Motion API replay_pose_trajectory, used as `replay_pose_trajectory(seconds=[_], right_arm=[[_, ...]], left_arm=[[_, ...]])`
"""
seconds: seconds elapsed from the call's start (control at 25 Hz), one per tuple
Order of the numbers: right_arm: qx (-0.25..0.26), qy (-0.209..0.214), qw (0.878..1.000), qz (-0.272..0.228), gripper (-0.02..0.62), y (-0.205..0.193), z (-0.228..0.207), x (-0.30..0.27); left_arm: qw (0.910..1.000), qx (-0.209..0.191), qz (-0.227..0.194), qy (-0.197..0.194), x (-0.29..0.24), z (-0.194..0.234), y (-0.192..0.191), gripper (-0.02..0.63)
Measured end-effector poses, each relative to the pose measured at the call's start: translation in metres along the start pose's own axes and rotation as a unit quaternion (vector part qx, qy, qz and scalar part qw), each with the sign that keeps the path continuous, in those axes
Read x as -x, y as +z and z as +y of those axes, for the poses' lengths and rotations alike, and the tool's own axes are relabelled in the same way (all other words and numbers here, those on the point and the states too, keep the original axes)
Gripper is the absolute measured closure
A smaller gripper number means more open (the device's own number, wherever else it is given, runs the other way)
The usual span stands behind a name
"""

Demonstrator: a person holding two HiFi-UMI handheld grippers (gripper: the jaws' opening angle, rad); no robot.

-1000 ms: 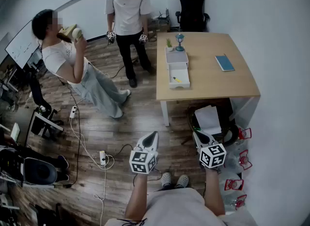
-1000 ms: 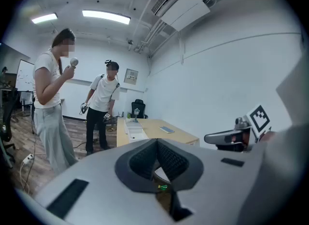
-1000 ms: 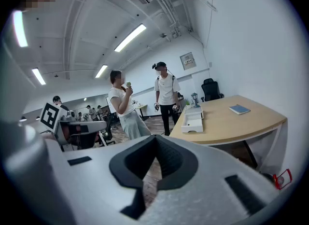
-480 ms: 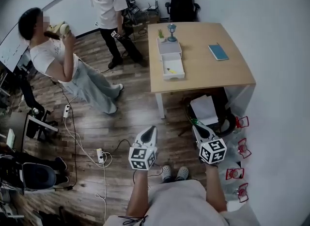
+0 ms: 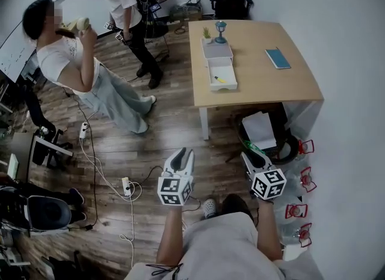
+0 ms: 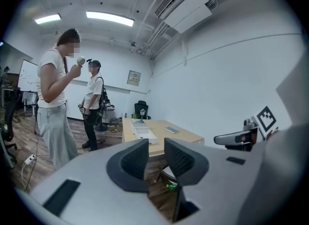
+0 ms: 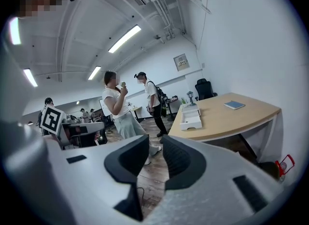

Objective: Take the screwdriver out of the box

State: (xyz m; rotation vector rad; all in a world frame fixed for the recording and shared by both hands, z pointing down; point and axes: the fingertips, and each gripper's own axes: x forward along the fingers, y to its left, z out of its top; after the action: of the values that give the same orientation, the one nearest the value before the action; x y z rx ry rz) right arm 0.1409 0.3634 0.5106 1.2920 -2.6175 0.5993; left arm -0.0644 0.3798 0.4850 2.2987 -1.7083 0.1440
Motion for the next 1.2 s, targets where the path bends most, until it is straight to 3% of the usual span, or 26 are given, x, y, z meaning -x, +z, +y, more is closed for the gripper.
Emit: replay_pose_trajectory(seconds=[0.48,0.76,1.2], right_arm=[[0.007,0.008,1.000,0.013,0.476,-0.007,-0.008,-0.046],[-0.005,0.019,1.000,0.014,0.473,0.014,-0.038,-0.114],[-0.014,0.024,0.999,0.023,0.471,0.080,-0.122,-0.229]], left_arm=[[0.9994,-0.003,0.001,0.036,-0.018,0.045,-0.006,0.505],[0.9993,-0.013,0.018,0.031,-0.081,0.070,0.006,0.500],[0.9983,-0.035,0.031,0.034,-0.211,0.113,0.060,0.494]])
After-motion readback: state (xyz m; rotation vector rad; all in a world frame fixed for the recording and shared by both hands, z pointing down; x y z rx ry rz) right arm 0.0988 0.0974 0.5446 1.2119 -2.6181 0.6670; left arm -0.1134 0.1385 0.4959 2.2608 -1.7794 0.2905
